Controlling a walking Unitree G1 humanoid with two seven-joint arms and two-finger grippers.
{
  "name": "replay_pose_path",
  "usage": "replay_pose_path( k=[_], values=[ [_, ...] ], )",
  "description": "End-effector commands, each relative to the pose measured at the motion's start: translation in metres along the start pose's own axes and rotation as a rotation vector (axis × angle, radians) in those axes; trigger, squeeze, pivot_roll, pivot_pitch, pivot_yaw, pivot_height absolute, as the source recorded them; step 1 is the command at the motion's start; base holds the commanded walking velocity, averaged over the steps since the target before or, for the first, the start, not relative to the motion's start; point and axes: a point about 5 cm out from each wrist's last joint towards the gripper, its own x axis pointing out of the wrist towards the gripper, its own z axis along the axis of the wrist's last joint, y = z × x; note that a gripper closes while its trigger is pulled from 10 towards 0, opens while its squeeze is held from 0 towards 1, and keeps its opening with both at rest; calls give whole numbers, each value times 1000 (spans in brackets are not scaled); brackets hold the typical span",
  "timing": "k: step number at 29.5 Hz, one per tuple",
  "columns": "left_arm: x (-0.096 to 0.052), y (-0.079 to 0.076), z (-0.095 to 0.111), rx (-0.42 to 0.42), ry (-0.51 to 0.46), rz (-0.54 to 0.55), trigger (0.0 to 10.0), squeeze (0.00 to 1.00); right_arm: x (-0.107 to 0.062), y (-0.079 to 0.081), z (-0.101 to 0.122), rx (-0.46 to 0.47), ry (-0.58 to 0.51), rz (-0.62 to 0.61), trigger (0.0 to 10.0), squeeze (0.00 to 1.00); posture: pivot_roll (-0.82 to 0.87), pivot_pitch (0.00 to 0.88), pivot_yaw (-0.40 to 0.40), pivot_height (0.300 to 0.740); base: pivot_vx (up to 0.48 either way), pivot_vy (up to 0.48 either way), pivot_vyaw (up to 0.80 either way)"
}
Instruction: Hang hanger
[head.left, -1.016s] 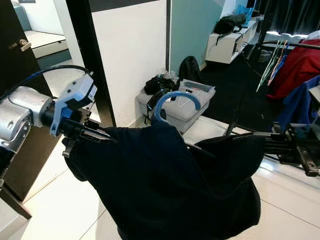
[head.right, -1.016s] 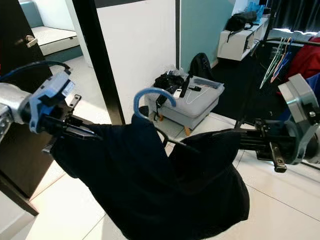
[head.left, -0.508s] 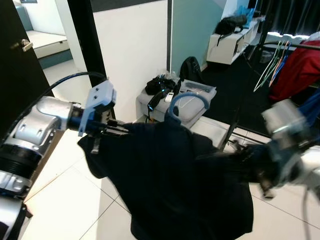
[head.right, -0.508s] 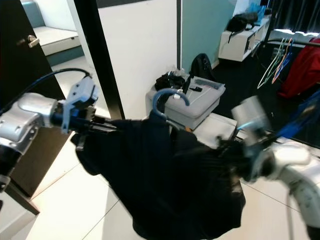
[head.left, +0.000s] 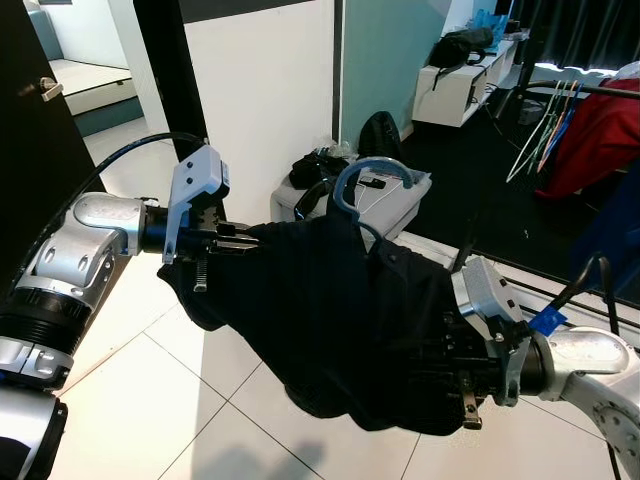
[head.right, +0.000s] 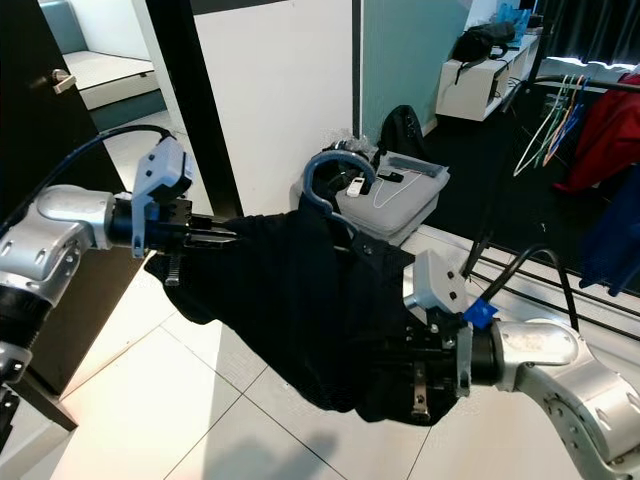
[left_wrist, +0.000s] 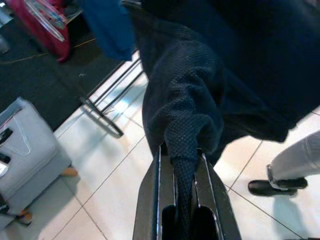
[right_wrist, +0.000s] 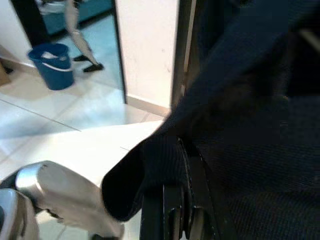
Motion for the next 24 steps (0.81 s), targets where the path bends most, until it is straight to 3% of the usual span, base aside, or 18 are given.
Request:
replay_pose_path(
  k=[1, 4, 6, 10, 15, 16, 20, 24],
  values=[
    [-7, -1, 7, 31, -37, -5, 10000, 0, -5, -2, 3, -18, -6, -11, 0, 0, -71, 0, 35, 740, 0, 0, 0],
    [-7, -3, 6, 30, -35, -26, 10000, 0, -9, -5, 5, -28, -6, -28, 0, 0, -71, 0, 35, 740, 0, 0, 0],
    [-12, -23, -9, 67, 93, -193, 10000, 0, -37, -20, 23, -68, -26, -90, 0, 0, -69, 0, 36, 740, 0, 0, 0],
    [-12, -38, -17, 45, 132, -302, 10000, 0, -56, -29, 35, -103, -25, -124, 0, 0, -72, 0, 34, 740, 0, 0, 0],
    [-11, -42, -17, 43, 129, -330, 10000, 0, -59, -32, 38, -110, -22, -126, 0, 0, -73, 0, 31, 740, 0, 0, 0],
    [-1, -44, -8, 44, 76, -342, 10000, 0, -57, -32, 42, -115, -23, -78, 0, 0, -78, 0, 34, 740, 0, 0, 0],
    [2, -44, -6, 44, 57, -338, 10000, 0, -55, -32, 42, -116, -24, -62, 0, 0, -78, 0, 34, 740, 0, 0, 0],
    [13, -46, 2, 13, -29, -315, 10000, 0, -45, -29, 40, -108, -41, -14, 0, 0, -79, 0, 35, 740, 0, 0, 0]
  ],
)
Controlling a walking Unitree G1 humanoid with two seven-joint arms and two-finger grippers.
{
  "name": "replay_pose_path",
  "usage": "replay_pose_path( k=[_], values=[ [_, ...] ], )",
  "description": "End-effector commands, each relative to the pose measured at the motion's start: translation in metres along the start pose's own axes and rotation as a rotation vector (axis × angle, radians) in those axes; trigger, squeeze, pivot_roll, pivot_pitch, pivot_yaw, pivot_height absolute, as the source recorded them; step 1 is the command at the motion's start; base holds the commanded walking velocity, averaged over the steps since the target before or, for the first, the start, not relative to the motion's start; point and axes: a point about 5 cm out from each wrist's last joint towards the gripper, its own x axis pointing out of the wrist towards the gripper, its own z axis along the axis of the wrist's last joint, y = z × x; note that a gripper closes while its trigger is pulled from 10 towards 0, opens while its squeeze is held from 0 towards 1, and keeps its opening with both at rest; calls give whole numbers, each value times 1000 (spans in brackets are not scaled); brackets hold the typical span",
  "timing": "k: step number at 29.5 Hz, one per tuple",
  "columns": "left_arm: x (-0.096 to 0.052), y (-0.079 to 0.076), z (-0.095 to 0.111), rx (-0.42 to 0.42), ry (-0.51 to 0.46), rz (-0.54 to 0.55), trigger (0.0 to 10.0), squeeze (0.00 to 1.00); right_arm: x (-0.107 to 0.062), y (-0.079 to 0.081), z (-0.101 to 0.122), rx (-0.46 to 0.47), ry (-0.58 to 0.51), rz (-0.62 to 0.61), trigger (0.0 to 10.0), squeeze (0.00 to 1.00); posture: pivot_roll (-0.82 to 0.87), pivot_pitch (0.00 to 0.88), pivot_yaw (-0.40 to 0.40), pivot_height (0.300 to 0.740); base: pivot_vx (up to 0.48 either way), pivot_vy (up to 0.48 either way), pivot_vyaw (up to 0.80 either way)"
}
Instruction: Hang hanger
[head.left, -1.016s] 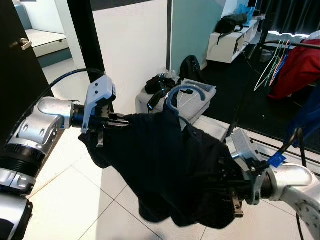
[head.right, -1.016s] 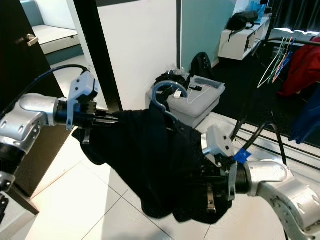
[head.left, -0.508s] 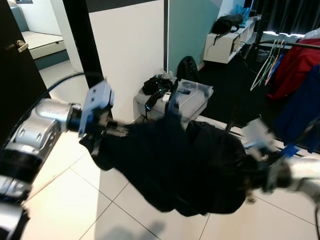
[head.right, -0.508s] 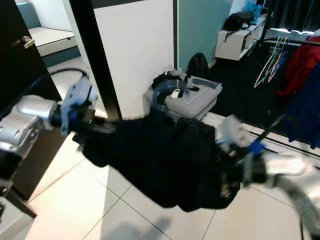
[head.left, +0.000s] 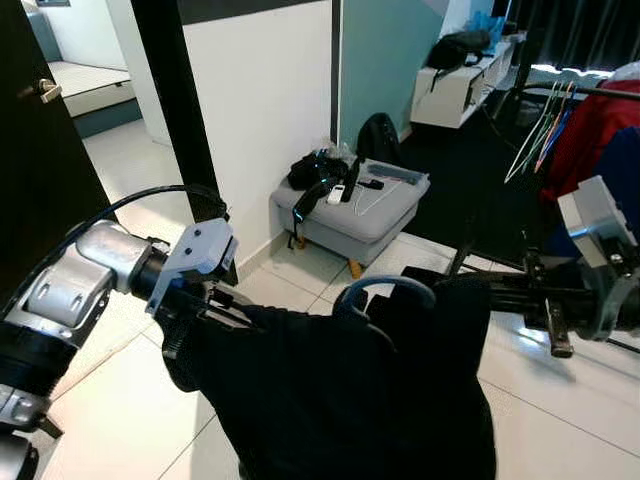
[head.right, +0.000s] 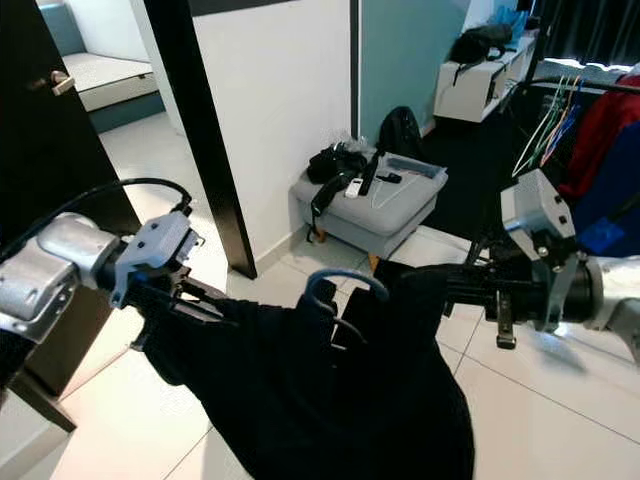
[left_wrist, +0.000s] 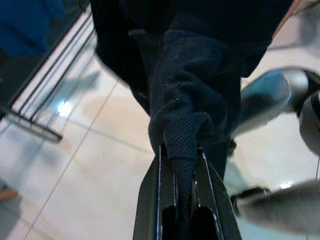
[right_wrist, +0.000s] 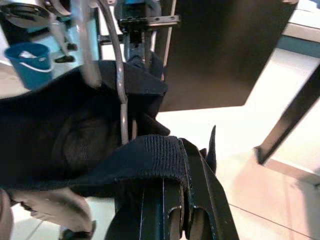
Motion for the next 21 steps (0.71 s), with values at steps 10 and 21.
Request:
replay_pose_path(
  k=[10, 21],
  values=[
    [11, 0, 17, -57, -231, 76, 10000, 0, 19, 1, -20, 16, 80, 32, 10000, 71, -82, 0, 31, 740, 0, 0, 0],
    [18, -9, 19, -205, -470, 163, 10000, 0, -17, -30, -42, 118, 126, -215, 10000, 1000, -89, 0, 19, 740, 0, 0, 0]
  ],
)
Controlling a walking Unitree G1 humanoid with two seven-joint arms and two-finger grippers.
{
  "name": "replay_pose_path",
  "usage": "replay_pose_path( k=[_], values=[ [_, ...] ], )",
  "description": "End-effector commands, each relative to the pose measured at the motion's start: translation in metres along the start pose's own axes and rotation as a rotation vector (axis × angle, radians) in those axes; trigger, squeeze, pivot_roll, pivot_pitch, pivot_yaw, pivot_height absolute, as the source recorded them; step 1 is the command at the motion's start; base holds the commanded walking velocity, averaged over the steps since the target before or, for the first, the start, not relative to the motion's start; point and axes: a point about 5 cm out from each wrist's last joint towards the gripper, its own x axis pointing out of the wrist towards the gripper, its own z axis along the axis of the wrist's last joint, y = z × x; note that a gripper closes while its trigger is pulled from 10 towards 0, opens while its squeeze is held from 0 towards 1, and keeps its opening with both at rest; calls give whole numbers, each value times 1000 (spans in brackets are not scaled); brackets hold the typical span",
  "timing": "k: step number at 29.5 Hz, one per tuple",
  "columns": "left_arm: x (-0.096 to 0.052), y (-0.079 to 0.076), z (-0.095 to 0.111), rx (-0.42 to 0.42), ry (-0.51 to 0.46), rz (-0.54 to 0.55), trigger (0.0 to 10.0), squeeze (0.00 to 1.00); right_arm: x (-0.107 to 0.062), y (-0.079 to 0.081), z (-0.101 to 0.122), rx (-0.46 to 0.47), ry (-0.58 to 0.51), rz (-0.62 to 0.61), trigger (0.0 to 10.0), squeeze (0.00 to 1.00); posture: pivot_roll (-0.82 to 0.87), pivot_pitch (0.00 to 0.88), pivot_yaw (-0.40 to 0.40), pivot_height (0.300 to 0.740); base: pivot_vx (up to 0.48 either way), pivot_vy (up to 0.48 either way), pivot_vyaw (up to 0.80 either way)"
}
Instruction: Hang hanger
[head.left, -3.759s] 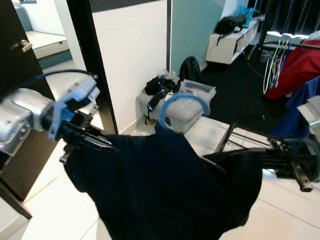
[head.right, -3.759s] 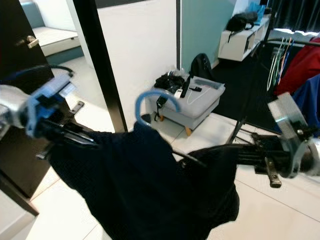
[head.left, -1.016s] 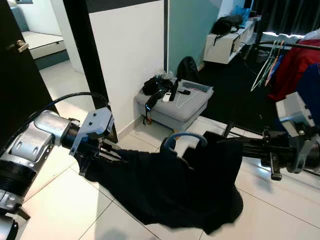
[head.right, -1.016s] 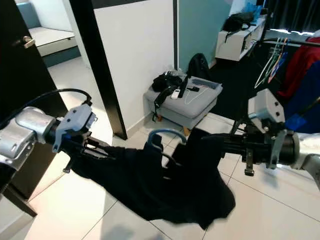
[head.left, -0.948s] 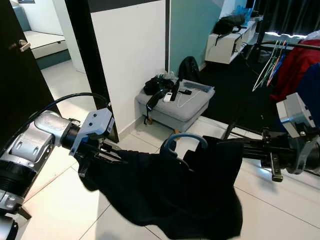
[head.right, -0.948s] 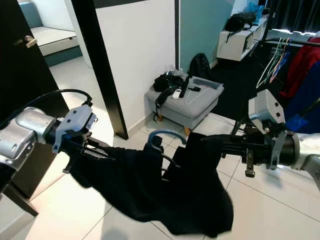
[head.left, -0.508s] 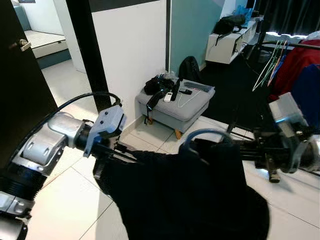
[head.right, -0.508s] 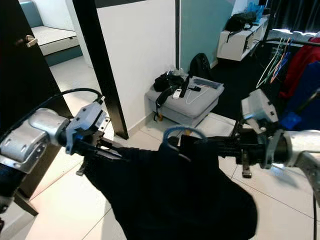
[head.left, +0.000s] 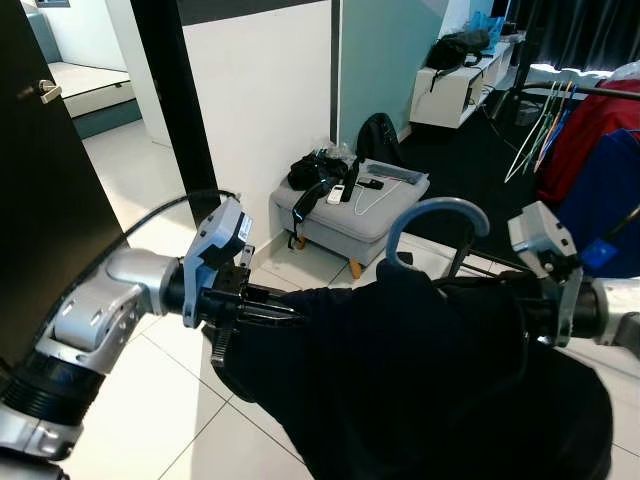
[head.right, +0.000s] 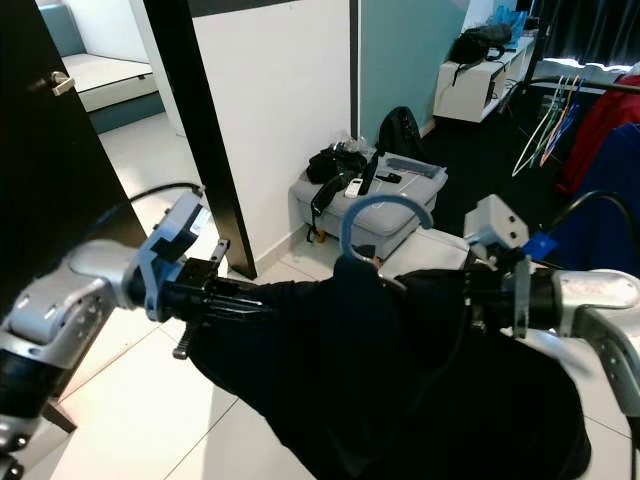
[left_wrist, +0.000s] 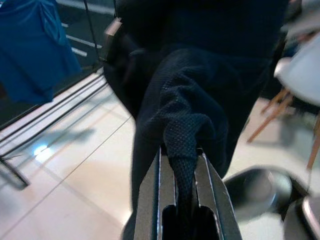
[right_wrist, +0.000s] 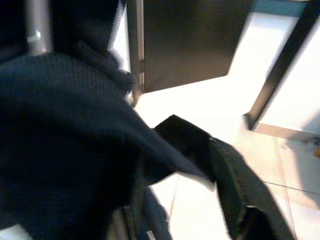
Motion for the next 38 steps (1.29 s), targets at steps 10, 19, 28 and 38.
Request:
replay_pose_path(
  k=[10, 19, 28, 38],
  values=[
    [4, -16, 6, -57, -226, 38, 10000, 0, -53, -23, 10, 136, -200, -151, 10000, 1000, -105, 0, 9, 740, 0, 0, 0],
    [5, -12, 0, -70, -243, 137, 10000, 0, -76, -44, -2, 139, -252, -429, 10000, 973, -104, 0, 3, 740, 0, 0, 0],
    [-32, 35, -28, -59, -259, 855, 10000, 0, -73, -60, -41, 362, -464, -980, 10000, 0, -96, 0, 19, 740, 0, 0, 0],
    [-60, 15, -67, -78, -194, 1273, 10000, 0, -4, -26, -101, 657, -439, -1056, 10000, 0, -81, 0, 19, 740, 0, 0, 0]
  ],
)
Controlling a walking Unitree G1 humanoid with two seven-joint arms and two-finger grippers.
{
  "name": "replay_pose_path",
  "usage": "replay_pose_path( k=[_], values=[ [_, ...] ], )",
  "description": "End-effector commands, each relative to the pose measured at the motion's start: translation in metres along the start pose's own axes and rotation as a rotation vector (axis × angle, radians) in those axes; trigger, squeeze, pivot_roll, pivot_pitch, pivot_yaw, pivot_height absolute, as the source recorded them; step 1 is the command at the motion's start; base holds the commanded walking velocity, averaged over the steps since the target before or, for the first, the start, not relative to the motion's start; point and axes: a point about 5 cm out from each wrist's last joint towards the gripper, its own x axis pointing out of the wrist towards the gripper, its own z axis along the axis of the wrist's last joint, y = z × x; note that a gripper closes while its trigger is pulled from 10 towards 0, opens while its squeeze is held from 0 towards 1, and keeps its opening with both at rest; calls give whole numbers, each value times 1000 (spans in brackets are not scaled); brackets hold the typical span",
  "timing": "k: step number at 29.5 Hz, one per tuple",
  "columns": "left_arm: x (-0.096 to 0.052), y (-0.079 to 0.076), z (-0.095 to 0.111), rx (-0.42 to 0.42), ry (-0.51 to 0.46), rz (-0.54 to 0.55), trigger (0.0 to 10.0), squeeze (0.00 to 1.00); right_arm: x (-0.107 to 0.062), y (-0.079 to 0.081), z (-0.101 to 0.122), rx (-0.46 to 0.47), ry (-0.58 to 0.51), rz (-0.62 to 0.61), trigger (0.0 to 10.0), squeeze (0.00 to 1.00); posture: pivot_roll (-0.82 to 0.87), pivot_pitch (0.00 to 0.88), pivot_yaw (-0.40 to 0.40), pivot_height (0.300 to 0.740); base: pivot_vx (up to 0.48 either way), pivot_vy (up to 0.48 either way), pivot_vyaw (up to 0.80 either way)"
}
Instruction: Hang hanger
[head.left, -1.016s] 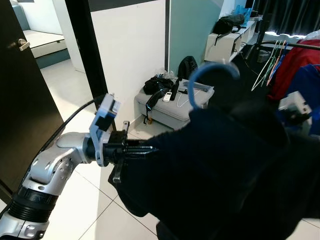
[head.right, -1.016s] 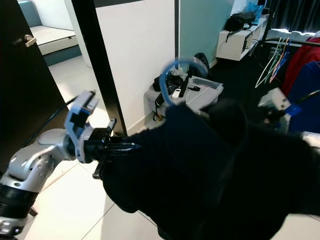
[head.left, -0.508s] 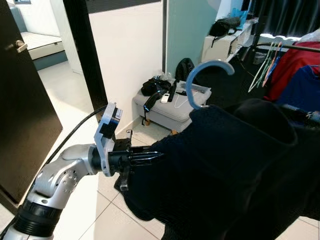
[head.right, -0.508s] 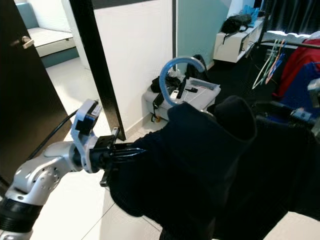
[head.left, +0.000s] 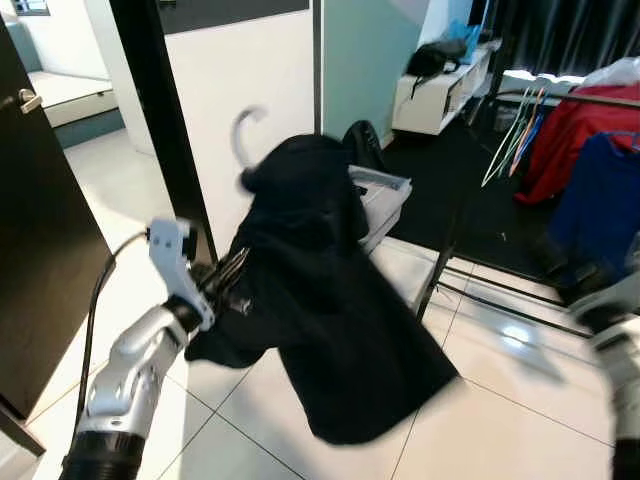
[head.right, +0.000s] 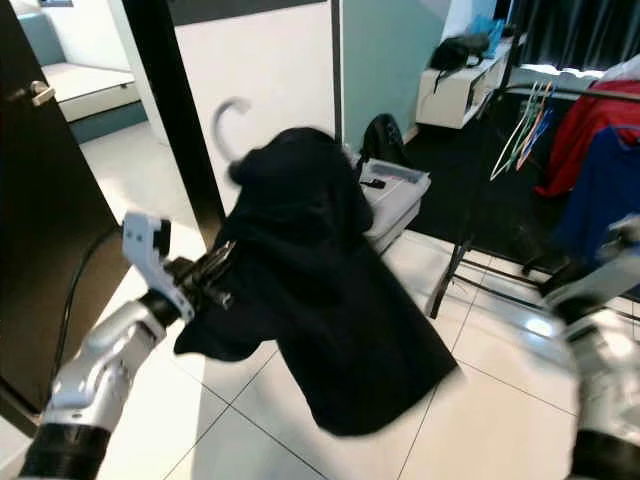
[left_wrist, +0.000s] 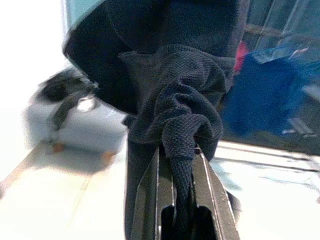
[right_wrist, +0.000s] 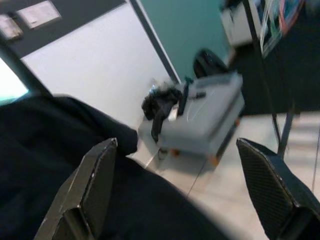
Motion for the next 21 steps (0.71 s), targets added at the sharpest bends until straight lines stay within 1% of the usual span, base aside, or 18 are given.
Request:
replay_pose_path(
  k=[1, 2, 3, 4, 6, 7, 10, 11, 12, 13, 15, 17, 21],
  values=[
    [-6, 8, 8, 49, -52, 91, 10000, 0, 0, 6, -9, 1, 18, -12, 10000, 0, -81, 0, 19, 740, 0, 0, 0],
    [-17, 14, 6, 91, -50, 192, 10000, 0, -3, 18, -38, -8, 93, 4, 10000, 0, -75, 0, 15, 740, 0, 0, -800],
    [-20, 12, 4, 113, -41, 211, 10000, 0, -4, 21, -47, -33, 123, 1, 10000, 0, -73, 0, 14, 740, 0, 0, -800],
    [-22, 10, 2, 128, -34, 215, 10000, 0, -5, 22, -52, -50, 137, -3, 10000, 0, -73, 0, 14, 740, 0, 0, -800],
    [-22, 10, 2, 128, -34, 215, 10000, 0, -5, 22, -52, -50, 137, -3, 10000, 0, -73, 0, 14, 740, 0, 0, -800],
    [-23, 6, -1, 115, -29, 216, 10000, 0, -4, 23, -48, -75, 121, -18, 10000, 0, -74, 0, 10, 740, 0, 0, -800],
    [-21, -11, -7, 88, -34, 192, 10000, 0, -5, 20, -44, -108, 105, -81, 10000, 0, -90, 0, 5, 740, 0, 0, -800],
    [-21, -11, -7, 88, -34, 192, 10000, 0, -5, 20, -44, -108, 105, -81, 10000, 0, -90, 0, 5, 740, 0, 0, -800],
    [-19, -18, -9, 88, -28, 165, 10000, 0, -5, 20, -44, -118, 107, -86, 10000, 0, -97, 0, 1, 740, 0, 0, -800],
    [-19, -18, -9, 88, -28, 165, 10000, 0, -5, 20, -44, -118, 107, -86, 10000, 0, -97, 0, 1, 740, 0, 0, -800],
    [-13, -27, -12, 94, -19, 119, 10000, 0, -5, 19, -43, -137, 109, -99, 10000, 0, -104, 0, -7, 740, 0, 0, -800],
    [-13, -27, -12, 94, -19, 119, 10000, 0, -5, 19, -43, -137, 109, -99, 10000, 0, -104, 0, -7, 740, 0, 0, -800],
    [-6, -31, -14, 82, -7, 124, 10000, 0, -2, 22, -43, -168, 110, -102, 10000, 0, -118, 0, -11, 740, 0, 0, -800]
  ],
)
